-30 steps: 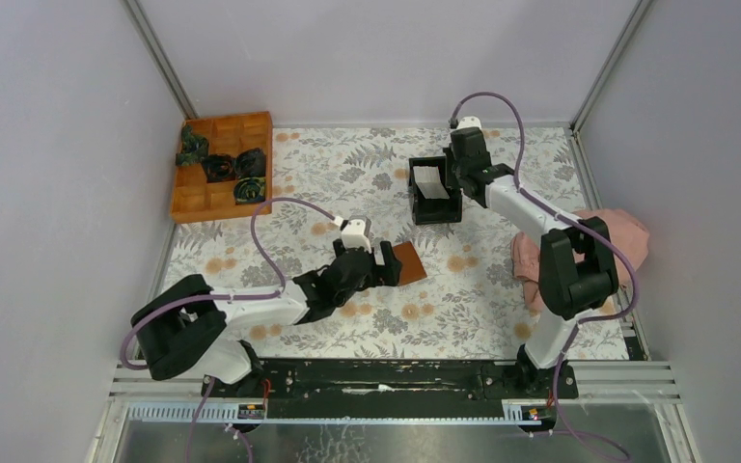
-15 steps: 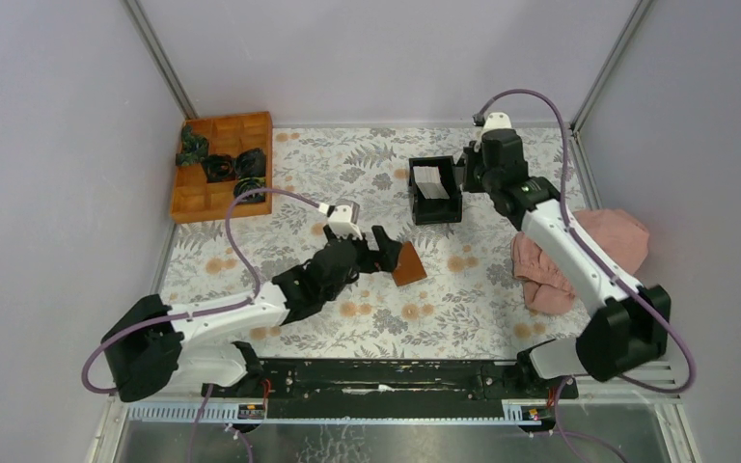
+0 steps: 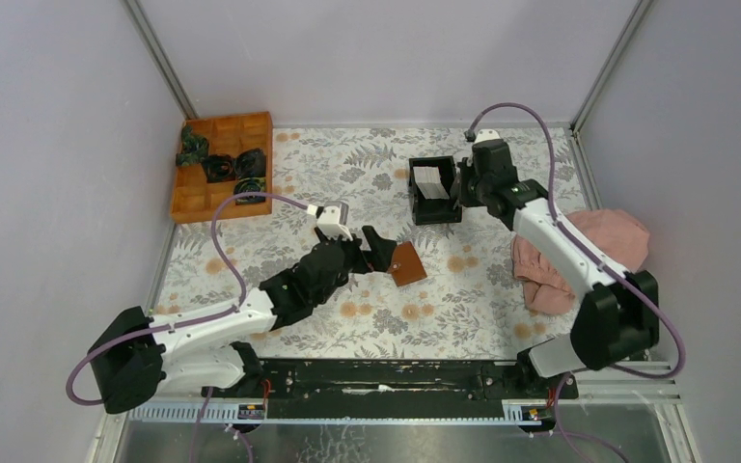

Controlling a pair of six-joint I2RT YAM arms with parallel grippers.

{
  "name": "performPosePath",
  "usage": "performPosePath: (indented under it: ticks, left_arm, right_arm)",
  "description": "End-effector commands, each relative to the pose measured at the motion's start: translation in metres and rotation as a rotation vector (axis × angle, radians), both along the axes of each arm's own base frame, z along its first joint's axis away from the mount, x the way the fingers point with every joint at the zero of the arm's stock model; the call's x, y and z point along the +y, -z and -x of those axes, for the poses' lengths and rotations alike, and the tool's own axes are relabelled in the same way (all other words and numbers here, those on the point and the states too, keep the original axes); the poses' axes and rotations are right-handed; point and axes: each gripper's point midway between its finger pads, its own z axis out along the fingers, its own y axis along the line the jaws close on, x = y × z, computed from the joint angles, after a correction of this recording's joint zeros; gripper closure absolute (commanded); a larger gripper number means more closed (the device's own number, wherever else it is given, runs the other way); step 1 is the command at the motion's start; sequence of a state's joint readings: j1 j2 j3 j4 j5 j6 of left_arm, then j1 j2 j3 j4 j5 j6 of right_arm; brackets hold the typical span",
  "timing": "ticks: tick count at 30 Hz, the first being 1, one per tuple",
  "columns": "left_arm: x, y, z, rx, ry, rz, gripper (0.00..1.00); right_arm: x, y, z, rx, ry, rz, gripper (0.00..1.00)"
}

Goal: Put the credit cards into the card holder
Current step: Adjust the credit card in the storage box.

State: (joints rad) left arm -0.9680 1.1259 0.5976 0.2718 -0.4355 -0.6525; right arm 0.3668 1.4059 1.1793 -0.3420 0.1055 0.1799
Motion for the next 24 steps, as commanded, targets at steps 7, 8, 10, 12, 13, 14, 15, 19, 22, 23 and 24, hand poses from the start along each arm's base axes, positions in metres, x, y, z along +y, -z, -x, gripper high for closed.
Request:
performPosePath:
  ticks: [7,8,10,12,13,14,15,19,22,23,24]
  left_arm:
    - [0.003,0.021,-0.005,0.011,-0.025,-0.047,0.0]
    - [0.002,0.024,-0.005,0.014,-0.023,-0.051,0.0]
    - [0.001,0.026,-0.006,0.016,-0.019,-0.054,0.0]
    - [-0.001,0.028,-0.006,0.015,-0.015,-0.056,0.0]
    - [-0.001,0.028,-0.007,0.014,-0.013,-0.057,0.0]
    - [-0.002,0.029,-0.007,0.013,-0.012,-0.058,0.0]
    - [-0.003,0.029,-0.008,0.011,-0.011,-0.057,0.0]
    - [-0.007,0.03,-0.009,0.008,-0.003,-0.06,0.0]
    - [-0.008,0.034,-0.009,0.01,-0.001,-0.062,0.0]
    - [-0.008,0.035,-0.009,0.011,0.0,-0.062,0.0]
    - [-0.008,0.036,-0.009,0.012,0.0,-0.063,0.0]
  right_arm:
    - [0.013,0.0,-0.066,-0.079,0.027,0.055,1.0]
    - [0.013,0.001,-0.07,-0.082,0.028,0.064,1.0]
    - [0.013,0.004,-0.078,-0.08,0.032,0.084,1.0]
    - [0.013,0.012,-0.086,-0.067,0.032,0.111,1.0]
    - [0.014,0.012,-0.091,-0.071,0.032,0.117,1.0]
    - [0.014,0.014,-0.094,-0.068,0.032,0.125,1.0]
    - [0.015,0.015,-0.098,-0.069,0.031,0.132,1.0]
    - [0.013,0.024,-0.108,-0.061,0.035,0.184,1.0]
    - [0.01,0.031,-0.115,-0.061,0.04,0.228,1.0]
    - [0.01,0.034,-0.117,-0.062,0.038,0.235,1.0]
    - [0.01,0.037,-0.119,-0.06,0.038,0.243,1.0]
